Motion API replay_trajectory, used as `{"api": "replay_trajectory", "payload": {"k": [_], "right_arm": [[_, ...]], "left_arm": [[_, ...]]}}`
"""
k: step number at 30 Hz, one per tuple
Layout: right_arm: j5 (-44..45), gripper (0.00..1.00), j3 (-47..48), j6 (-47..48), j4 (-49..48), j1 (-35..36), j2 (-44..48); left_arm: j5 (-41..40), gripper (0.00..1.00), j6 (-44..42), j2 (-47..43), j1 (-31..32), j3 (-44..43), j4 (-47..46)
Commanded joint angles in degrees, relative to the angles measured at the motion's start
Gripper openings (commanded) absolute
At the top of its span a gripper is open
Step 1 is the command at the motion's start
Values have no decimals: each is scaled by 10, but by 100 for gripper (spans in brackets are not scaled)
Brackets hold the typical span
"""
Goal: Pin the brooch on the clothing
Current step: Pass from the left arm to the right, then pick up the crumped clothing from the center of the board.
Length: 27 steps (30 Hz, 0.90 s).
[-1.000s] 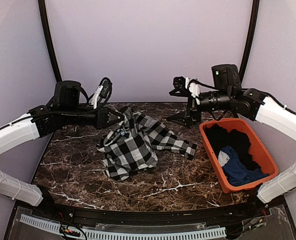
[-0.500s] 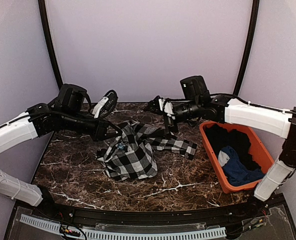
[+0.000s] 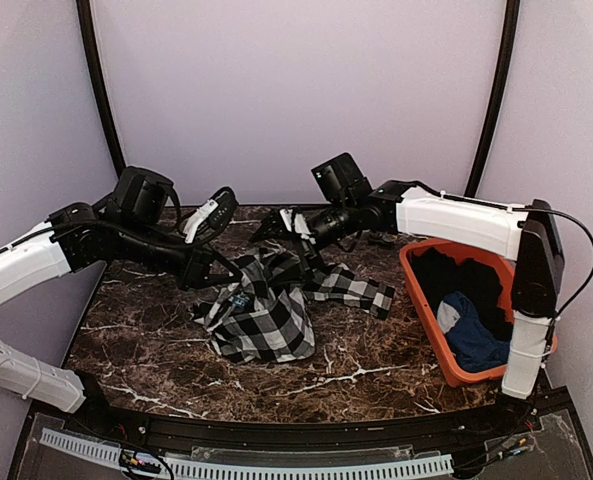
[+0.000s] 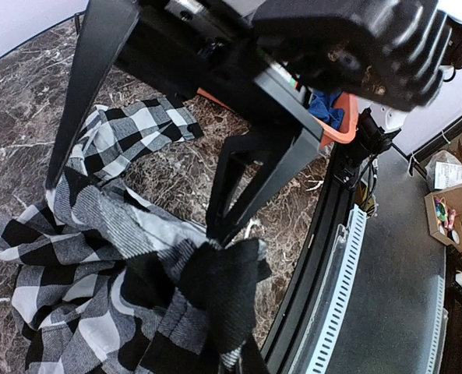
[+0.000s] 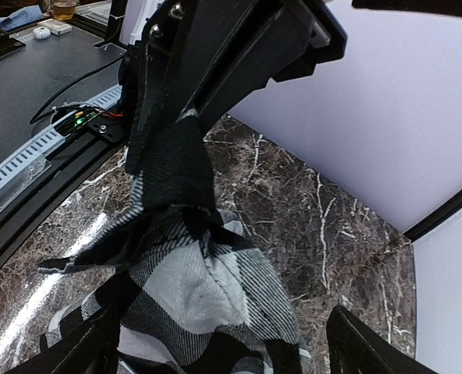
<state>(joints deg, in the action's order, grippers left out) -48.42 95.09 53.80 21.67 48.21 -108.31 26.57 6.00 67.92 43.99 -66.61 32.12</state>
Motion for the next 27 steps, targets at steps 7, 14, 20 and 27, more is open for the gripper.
{"api": "replay_trajectory", "payload": {"k": [7, 14, 20, 27], "right_arm": [[-43, 59, 50, 18, 70, 18, -39], [-61, 11, 37, 21, 74, 22, -30], [0, 0, 10, 10, 58, 19, 14], [-1, 0, -186, -118, -174, -27, 179]], "left_arm": [[19, 1, -13, -17, 6, -12, 15], [20, 1, -8, -29, 5, -3, 2], [-54, 45, 3, -59, 5, 6, -7], [-161, 98, -3, -152, -33, 71, -38]]}}
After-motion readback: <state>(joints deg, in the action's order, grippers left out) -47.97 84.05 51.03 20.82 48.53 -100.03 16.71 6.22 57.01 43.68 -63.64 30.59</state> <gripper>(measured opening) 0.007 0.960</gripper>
